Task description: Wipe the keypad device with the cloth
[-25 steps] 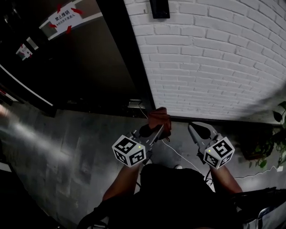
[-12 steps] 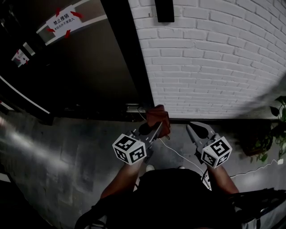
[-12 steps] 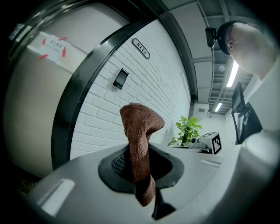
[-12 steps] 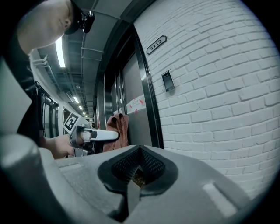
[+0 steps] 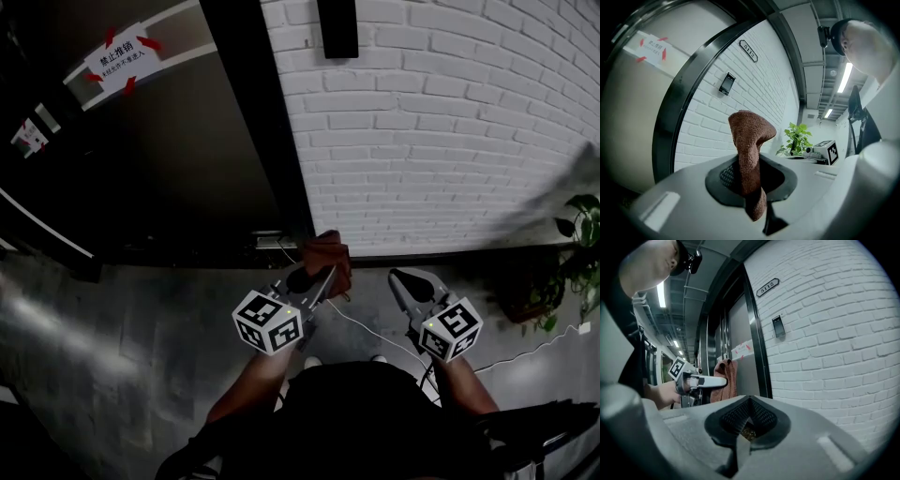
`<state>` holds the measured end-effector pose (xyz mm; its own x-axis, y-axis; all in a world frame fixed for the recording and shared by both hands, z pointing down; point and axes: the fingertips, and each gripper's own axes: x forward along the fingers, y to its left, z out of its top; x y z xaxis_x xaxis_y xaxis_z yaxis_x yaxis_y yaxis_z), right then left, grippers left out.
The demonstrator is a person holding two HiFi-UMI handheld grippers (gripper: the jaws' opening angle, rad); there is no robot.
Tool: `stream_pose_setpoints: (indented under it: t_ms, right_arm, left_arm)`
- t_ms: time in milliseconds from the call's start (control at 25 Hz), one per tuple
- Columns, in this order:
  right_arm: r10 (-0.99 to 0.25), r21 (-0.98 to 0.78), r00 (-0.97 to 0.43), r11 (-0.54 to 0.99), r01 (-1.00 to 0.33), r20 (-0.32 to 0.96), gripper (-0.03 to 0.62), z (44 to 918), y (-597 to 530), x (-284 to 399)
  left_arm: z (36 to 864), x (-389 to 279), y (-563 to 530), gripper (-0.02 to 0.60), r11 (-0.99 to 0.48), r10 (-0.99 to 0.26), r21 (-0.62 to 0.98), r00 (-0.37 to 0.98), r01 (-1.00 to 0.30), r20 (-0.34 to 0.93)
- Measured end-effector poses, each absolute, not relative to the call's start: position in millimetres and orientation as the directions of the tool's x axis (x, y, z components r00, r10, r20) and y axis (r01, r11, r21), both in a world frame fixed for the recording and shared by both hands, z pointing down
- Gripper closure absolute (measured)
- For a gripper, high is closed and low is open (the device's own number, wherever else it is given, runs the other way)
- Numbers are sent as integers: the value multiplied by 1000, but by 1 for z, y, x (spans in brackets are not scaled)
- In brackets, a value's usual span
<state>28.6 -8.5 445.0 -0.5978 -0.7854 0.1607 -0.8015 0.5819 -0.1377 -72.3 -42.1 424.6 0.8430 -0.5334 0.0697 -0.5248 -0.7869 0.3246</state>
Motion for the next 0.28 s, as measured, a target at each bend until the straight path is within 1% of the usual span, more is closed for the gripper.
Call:
stream_pose_setpoints:
  t_ms: [120,280]
  right_arm:
    - [-783,-143,-605,589,-795,144,605,445,-8,25]
    - [-783,-118,-599,587,-801,167,605,443,-10,23]
  left_arm:
    - [425,-72,-41,517,-794,-524,318,848,-518,74]
    - [424,-70,-40,517,-803,-514,308,855,-510,75]
